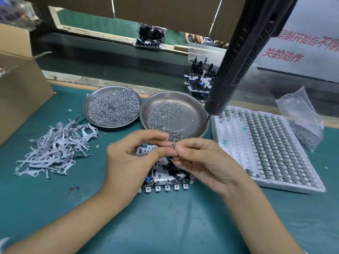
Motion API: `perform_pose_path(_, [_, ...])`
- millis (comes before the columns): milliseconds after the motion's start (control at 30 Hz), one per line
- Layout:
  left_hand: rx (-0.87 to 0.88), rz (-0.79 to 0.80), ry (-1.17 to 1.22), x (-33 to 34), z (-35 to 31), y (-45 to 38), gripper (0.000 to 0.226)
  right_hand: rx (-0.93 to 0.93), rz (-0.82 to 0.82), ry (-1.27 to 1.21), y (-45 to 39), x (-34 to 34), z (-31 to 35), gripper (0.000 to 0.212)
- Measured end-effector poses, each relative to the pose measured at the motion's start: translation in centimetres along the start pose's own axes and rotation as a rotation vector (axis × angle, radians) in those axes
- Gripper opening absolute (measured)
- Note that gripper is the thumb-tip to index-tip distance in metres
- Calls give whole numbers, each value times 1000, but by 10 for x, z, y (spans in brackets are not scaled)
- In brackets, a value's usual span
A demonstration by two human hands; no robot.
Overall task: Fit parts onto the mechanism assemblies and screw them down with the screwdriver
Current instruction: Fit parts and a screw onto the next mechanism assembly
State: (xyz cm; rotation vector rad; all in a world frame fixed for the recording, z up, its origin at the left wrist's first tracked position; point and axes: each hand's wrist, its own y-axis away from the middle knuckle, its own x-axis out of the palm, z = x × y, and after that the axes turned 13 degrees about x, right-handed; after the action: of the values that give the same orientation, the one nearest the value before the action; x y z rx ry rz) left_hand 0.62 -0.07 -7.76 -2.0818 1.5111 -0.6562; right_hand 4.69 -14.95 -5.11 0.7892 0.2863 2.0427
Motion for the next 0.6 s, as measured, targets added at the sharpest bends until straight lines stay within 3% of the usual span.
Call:
perform_pose_path(333, [11,64,-21,-1,3,2,31,106,-3,79,2,-6,5,10])
perform_pose_path(600, [147,275,-71,-1,0,0,27,169,98,175,6,-13,6,5])
